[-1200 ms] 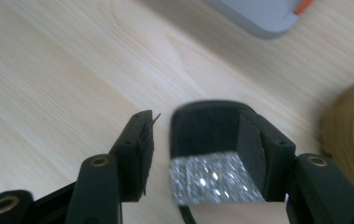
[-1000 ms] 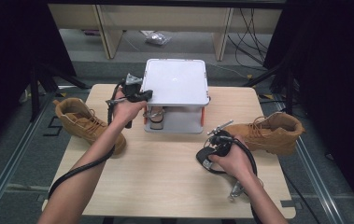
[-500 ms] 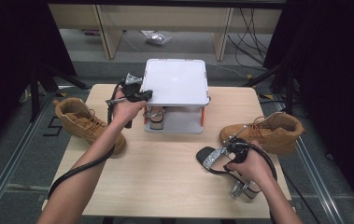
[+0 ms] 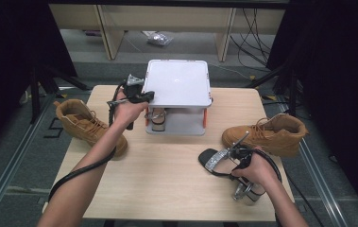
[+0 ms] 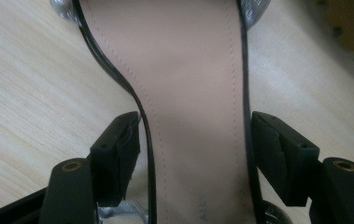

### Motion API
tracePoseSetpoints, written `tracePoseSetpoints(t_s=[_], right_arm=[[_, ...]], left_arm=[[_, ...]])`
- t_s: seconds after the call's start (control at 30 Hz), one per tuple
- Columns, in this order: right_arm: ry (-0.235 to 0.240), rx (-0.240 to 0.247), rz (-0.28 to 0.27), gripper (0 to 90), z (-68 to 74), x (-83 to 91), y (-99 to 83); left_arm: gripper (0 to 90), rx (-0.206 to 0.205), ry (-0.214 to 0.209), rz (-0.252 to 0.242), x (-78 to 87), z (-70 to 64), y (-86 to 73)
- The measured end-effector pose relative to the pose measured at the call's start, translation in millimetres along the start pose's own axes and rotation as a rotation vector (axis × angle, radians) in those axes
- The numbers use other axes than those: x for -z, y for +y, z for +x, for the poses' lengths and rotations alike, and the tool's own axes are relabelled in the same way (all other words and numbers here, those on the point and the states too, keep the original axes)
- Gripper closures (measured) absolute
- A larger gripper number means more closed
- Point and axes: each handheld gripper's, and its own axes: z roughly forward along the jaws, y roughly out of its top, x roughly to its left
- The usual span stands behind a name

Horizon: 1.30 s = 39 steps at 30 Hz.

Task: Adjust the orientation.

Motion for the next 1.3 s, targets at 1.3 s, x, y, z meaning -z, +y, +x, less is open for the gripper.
tracePoseSetpoints(t_s=[1.3], right_arm=[[0.029, -0.233, 0.04, 36.2, 37.1, 0.0, 11.0]], left_arm=[[89.5, -0.014, 0.006, 0.008, 0.4, -0.7, 0.6]])
